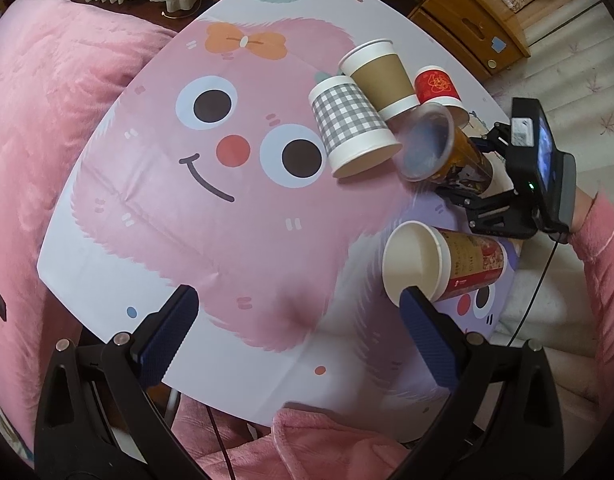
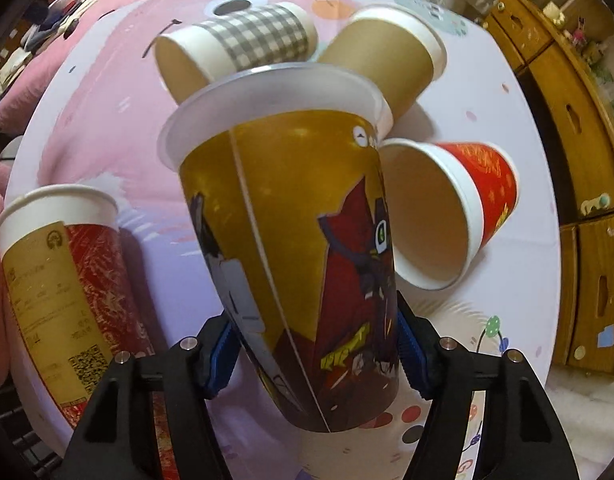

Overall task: Flip cup upright
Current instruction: 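Close the right gripper around the brown cup's body, then lift the brown cup with the right gripper and rotate it open end up, then bring the left tool to the upright brown cup and grasp it, then carry the brown cup with the left gripper and lower it onto the tablecloth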

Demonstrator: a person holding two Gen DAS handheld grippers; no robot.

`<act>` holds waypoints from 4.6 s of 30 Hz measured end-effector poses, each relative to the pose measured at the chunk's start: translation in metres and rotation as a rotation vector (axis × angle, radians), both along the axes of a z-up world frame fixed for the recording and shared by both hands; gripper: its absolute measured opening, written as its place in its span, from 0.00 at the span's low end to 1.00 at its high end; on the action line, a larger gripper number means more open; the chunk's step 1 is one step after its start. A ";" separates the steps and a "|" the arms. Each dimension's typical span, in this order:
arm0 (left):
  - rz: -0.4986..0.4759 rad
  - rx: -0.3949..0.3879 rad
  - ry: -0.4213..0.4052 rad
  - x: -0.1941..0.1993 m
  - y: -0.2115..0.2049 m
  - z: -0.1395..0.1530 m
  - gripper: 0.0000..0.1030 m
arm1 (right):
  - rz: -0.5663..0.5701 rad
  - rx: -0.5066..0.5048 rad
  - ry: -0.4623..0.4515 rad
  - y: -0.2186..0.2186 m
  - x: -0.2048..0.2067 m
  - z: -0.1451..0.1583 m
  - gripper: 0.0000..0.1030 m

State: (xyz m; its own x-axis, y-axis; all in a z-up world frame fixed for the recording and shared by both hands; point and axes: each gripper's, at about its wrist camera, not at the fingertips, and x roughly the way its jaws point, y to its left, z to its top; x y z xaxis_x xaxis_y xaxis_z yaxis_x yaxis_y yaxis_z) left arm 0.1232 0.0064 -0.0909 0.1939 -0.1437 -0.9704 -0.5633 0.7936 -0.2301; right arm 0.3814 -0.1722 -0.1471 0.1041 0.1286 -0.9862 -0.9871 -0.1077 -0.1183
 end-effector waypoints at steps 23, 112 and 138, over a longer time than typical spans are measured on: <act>-0.197 -0.047 -0.164 -0.037 0.045 0.039 0.97 | -0.673 0.370 -0.127 0.031 -0.095 0.071 0.63; -0.204 -0.163 0.050 -0.015 -0.049 -0.099 0.75 | -1.242 0.384 0.293 -0.083 -0.295 -0.034 0.87; -0.595 0.074 -0.576 -0.046 -0.070 -0.052 0.73 | -1.437 0.420 0.195 -0.103 -0.298 -0.026 0.87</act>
State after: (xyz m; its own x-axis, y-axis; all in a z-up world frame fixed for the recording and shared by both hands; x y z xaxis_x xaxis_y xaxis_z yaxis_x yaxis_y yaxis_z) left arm 0.0777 -0.0633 -0.1430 0.5746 -0.3190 -0.7537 0.1453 0.9460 -0.2896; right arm 0.0831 -0.2757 -0.1735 0.2584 0.3021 -0.9176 -0.2240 0.9427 0.2473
